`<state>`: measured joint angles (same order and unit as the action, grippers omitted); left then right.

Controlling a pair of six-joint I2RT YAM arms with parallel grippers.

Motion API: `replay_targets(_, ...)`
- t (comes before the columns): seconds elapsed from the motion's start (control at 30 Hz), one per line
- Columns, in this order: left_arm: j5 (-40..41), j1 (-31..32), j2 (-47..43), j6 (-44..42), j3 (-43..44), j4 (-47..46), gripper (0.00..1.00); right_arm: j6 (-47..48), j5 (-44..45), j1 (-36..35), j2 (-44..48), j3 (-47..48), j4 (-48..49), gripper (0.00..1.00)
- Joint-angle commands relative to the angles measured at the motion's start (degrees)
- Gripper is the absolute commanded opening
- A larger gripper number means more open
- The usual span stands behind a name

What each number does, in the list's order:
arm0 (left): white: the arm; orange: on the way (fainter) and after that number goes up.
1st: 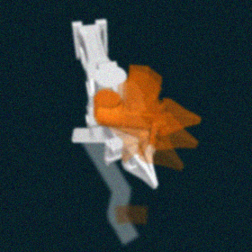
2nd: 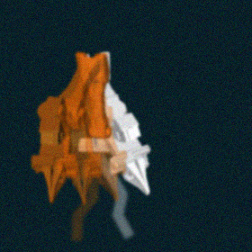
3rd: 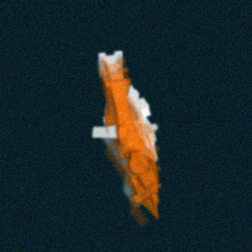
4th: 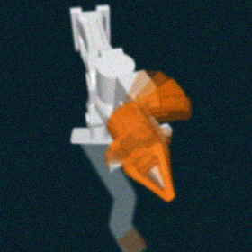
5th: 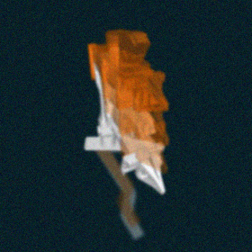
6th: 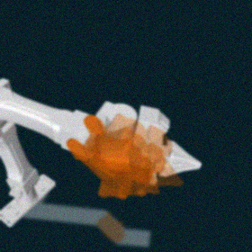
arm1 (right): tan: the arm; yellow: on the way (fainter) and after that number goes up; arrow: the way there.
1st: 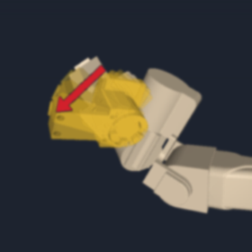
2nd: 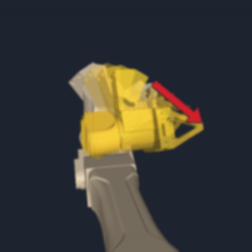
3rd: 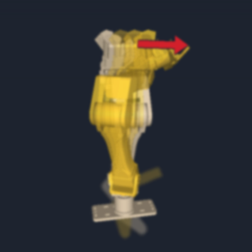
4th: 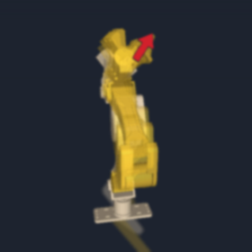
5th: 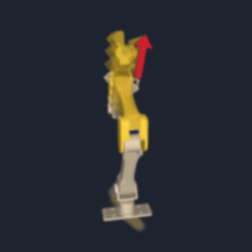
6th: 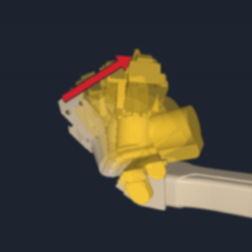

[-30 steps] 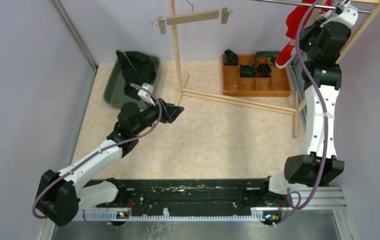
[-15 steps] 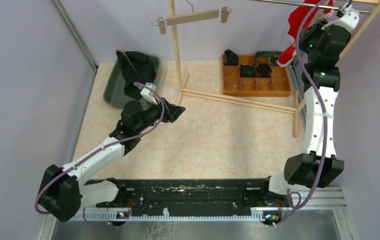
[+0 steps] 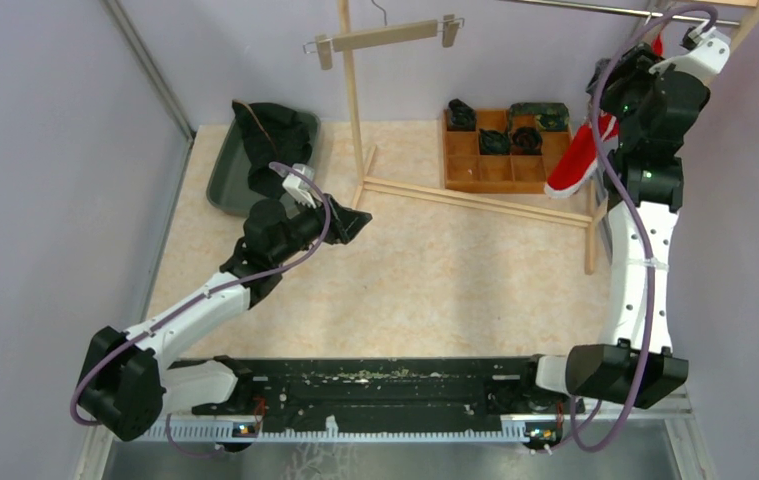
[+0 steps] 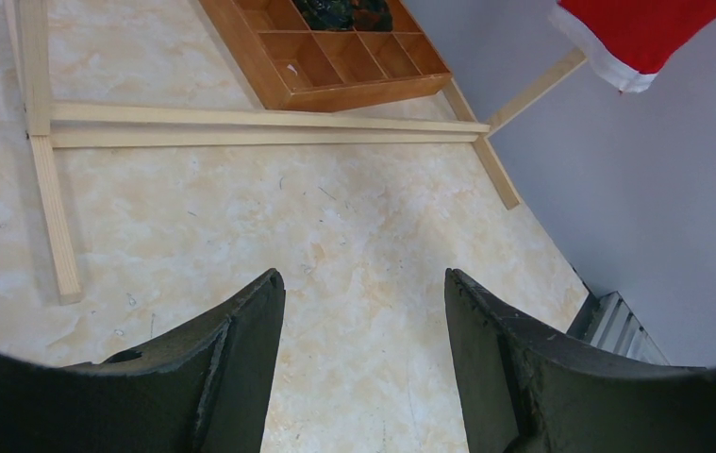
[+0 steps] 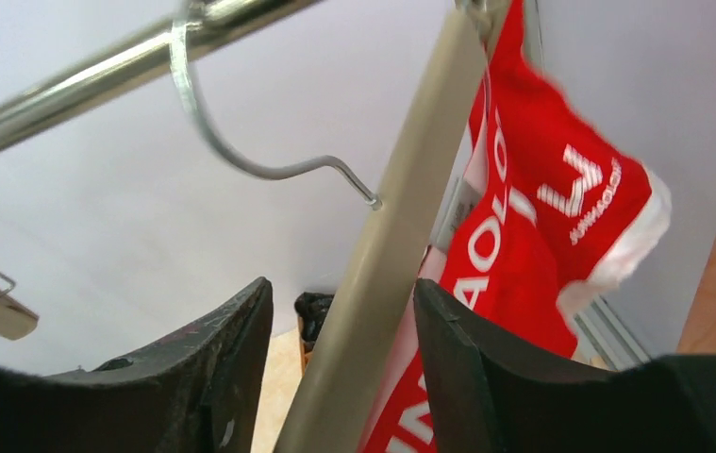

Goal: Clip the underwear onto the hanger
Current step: Place the hanger at the clothesline.

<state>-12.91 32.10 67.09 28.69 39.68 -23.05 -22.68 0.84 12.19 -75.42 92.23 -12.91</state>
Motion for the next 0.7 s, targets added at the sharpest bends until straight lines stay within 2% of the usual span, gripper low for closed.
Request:
replay_targets(0.0, -0.4, 0.3, -0.2, 0.3, 1.5, -0.5, 0.68, 0.3, -0.3, 0.4, 4.4, -0.4, 4.8, 0.59)
replay_targets(0.17, 0.0, 0.4, -0.8, 0.2, 1.3, -0.3, 0.68, 0.0, -1.3, 0.4, 6.5, -0.5, 4.1, 0.72)
replay_targets(0.27, 1.0, 0.4, -1.0, -0.1, 1.6, 0.0, 0.69, -0.3, -2.0, 0.3, 8.7, -1.7, 4.6, 0.85)
replay_targets(0.37, 2.8, 0.4, -1.1, -1.0, 3.3, 2.1, 0.70, -0.4, -3.0, 0.4, 10.7, -2.0, 4.0, 0.88)
replay_targets(0.43, 5.2, 0.4, -1.1, -1.3, 4.6, 3.7, 0.77, -0.5, -3.9, 0.3, 11.5, -1.4, 3.0, 0.89)
replay_targets(0.57, 13.1, 0.4, -1.6, -1.5, 7.0, 7.2, 0.99, -0.6, -6.1, 0.3, 13.3, -0.6, 1.5, 0.90)
replay_targets(0.67, 20.8, 0.3, -0.3, -2.4, 10.9, 11.5, 1.00, -1.2, -8.0, 0.3, 15.0, -0.8, 1.4, 0.90)
